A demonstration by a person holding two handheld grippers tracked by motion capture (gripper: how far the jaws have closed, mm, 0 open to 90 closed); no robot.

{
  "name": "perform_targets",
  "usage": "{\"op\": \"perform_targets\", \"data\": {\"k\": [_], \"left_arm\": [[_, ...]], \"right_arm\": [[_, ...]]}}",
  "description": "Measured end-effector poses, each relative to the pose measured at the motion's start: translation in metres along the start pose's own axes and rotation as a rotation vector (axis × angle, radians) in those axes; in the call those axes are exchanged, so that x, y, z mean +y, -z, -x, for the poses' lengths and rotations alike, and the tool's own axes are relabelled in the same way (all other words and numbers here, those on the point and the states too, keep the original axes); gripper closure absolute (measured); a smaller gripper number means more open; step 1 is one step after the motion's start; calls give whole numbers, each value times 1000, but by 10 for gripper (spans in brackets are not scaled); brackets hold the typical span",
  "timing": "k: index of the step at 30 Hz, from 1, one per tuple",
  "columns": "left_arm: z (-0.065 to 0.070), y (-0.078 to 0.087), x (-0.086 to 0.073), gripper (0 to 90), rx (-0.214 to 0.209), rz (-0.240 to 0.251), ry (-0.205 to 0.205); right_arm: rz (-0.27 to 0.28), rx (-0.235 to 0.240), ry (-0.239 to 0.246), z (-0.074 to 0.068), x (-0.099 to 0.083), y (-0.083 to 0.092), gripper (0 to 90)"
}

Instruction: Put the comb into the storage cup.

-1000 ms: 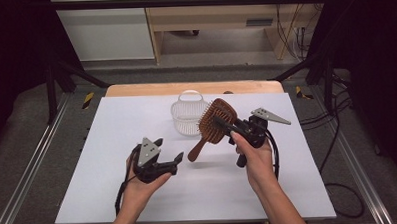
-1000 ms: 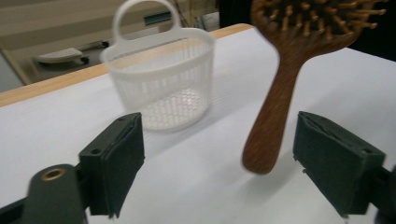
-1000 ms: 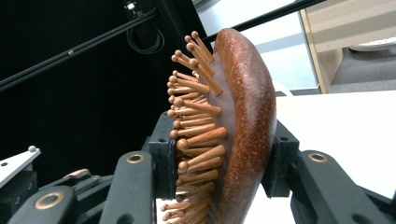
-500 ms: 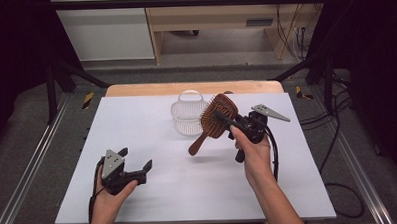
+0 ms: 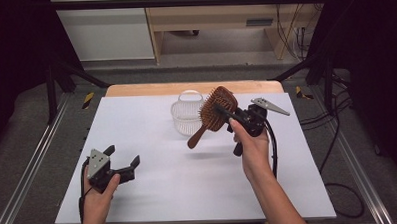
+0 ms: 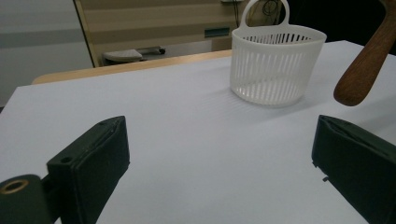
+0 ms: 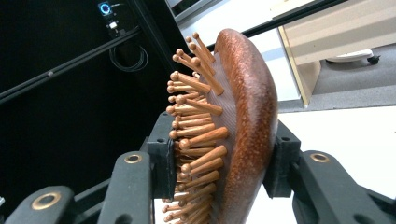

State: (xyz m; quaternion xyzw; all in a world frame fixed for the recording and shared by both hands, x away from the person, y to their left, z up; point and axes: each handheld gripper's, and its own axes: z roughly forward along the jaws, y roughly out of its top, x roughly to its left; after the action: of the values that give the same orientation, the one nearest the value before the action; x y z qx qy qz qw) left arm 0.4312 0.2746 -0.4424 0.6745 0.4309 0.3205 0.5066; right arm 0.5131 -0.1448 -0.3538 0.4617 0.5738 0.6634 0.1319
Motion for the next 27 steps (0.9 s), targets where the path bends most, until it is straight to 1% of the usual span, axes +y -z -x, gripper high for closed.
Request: {"op": "perform_targets", "data": {"k": [5, 11, 13, 16, 19, 23, 27], "left_arm": [[-3, 2, 0, 44, 11, 14, 6], [-6, 1, -1, 45, 18, 11, 13], [-6, 0, -2, 45, 20, 11, 18], [-4, -1, -2, 45, 17, 6, 9], [-4, -1, -2, 45, 15, 9, 10], [-5, -1, -2, 45, 16, 10, 15], [-4, -1, -2, 45, 12, 10, 8]], "right_arm": [[13, 3, -11, -3, 8, -7, 550], [34, -2, -28, -8, 17, -18, 548], [44, -2, -35, -10, 20, -23, 548], [53, -5, -33, -12, 25, -29, 548], [63, -8, -38, -15, 30, -35, 547], [81, -18, -45, -17, 37, -41, 546], [98, -29, -51, -17, 43, -48, 545]]}}
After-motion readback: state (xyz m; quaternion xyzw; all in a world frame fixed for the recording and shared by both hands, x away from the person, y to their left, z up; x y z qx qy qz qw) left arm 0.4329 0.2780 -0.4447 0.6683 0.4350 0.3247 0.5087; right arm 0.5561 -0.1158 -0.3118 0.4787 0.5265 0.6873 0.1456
